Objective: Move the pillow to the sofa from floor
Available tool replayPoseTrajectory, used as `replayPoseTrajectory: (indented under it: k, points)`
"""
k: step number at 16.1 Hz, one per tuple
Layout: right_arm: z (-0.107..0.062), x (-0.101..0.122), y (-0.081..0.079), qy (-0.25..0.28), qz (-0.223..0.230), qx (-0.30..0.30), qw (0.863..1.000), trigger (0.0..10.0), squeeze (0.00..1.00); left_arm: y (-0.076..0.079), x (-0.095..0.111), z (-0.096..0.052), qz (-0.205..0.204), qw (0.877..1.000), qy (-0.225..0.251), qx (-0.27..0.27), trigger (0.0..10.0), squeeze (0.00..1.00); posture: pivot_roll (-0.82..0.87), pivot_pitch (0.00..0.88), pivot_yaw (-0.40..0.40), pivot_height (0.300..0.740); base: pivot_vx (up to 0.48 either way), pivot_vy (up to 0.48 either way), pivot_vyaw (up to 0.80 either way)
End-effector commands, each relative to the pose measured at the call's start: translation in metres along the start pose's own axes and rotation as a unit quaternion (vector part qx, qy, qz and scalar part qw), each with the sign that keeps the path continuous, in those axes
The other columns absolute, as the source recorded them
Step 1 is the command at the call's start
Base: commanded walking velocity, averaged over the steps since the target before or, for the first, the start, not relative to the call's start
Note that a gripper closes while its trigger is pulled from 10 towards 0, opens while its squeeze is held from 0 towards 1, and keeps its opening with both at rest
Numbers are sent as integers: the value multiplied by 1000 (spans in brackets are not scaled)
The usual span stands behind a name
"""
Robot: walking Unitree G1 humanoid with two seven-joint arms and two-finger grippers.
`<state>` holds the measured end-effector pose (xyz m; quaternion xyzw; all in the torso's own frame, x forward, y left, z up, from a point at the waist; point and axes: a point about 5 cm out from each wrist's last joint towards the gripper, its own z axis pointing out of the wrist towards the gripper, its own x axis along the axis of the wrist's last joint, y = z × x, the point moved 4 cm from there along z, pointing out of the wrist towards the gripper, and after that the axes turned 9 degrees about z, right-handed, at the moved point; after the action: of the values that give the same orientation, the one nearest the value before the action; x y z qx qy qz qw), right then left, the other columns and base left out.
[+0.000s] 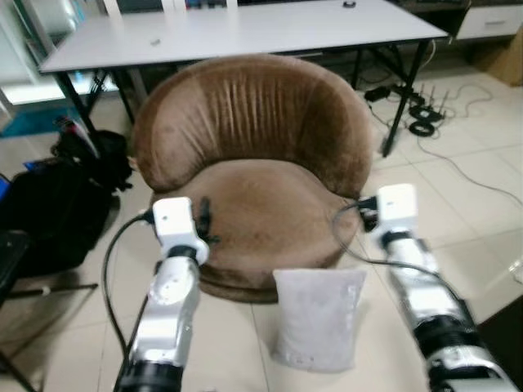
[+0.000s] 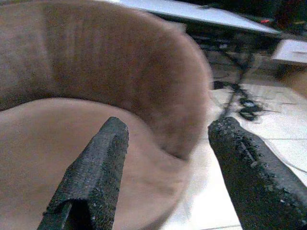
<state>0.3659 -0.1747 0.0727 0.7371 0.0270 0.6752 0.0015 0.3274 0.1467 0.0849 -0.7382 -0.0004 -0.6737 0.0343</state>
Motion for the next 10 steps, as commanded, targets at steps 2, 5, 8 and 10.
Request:
replayPoseTrajectory:
  k: [2,5,8,10]
  points:
    - [1,2,0,2,-2,0,1000,10000,0,-2,2,1,3,1000,3,3,10000,0,-102,0,35,740,403,-257,0]
    - [0,0,1,1,0,-2,1000,10000,0,-3,1,-1,2,1000,2,3,10000,0,-101,0,39,740,121,-90,0]
    - [0,0,0,1,0,-2,1000,10000,0,-2,2,0,10,1000,2,0,10000,0,-102,0,39,740,105,-119,0]
    - [0,0,-1,1,0,-1,1000,10000,0,0,2,0,7,1000,5,-4,10000,0,-100,0,40,740,322,-352,0]
